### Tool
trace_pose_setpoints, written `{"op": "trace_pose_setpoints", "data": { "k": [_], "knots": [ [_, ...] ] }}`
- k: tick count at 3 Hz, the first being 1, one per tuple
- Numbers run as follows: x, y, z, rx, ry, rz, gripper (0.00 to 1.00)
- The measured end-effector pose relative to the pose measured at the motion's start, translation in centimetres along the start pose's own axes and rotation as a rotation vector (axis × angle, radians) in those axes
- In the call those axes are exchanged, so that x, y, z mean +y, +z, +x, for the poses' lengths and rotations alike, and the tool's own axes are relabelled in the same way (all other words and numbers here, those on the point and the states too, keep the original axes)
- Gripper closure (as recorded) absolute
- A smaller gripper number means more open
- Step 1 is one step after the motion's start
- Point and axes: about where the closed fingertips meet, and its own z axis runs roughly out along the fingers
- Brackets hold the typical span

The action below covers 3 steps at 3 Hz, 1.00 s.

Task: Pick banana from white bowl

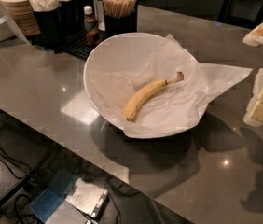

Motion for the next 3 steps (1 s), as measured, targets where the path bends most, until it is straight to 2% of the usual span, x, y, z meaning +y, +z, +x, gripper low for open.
{"op": "trace_pose_setpoints", "data": {
  "k": [1,3],
  "knots": [
    [0.0,-0.1,-0.1,-0.001,-0.002,0.003,0.00],
    [-2.1,2.4,-4.8,-0.041,-0.153,-0.088,0.00]
  ]
}}
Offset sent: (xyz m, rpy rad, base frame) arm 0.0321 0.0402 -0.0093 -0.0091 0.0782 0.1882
